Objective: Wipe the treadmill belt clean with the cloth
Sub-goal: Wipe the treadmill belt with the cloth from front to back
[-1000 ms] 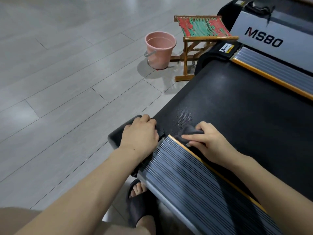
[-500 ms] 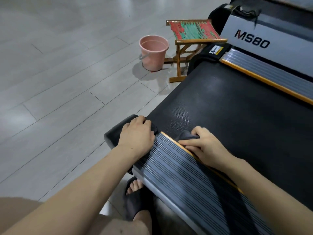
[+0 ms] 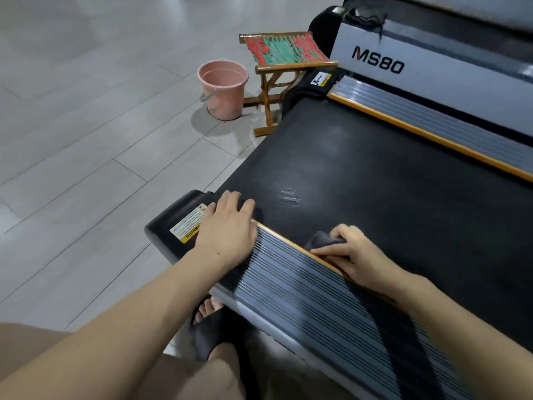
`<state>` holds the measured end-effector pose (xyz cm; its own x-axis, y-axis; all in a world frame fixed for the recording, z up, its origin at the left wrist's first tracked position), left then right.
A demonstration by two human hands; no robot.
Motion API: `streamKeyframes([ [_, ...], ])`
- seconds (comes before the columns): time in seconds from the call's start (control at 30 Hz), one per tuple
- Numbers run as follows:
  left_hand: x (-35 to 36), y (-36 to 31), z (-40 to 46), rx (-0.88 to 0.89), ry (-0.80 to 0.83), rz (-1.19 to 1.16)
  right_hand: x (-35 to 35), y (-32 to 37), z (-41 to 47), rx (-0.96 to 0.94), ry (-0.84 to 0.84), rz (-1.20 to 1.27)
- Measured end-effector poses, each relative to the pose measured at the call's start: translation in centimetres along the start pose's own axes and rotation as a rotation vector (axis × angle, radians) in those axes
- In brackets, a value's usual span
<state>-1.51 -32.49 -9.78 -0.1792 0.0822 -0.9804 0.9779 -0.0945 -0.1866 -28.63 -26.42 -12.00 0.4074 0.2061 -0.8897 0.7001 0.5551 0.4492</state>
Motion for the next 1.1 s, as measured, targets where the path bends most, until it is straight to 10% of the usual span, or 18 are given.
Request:
streamKeyframes([
  [0.37,1.1,-3.8,-2.8,0.124,0.011,0.104,2.6,1.7,7.0,0.136,-0.112,0.007],
  [1.1,0.5,-20.8,-11.4,0.529,0.163,0.167,-8.0,-2.9,-24.3,0.488,0.015,-0.146],
])
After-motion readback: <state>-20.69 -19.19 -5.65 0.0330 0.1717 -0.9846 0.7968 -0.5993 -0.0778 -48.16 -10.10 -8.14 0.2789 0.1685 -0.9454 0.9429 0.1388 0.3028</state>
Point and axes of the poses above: each hand's wrist, its own z-axis towards the middle knuckle, its own x-axis out of the palm, y = z × x, the point moved 4 cm from there along z, towards the middle knuckle, and after that the axes turned 12 degrees about -x, right-handed, at the moved point
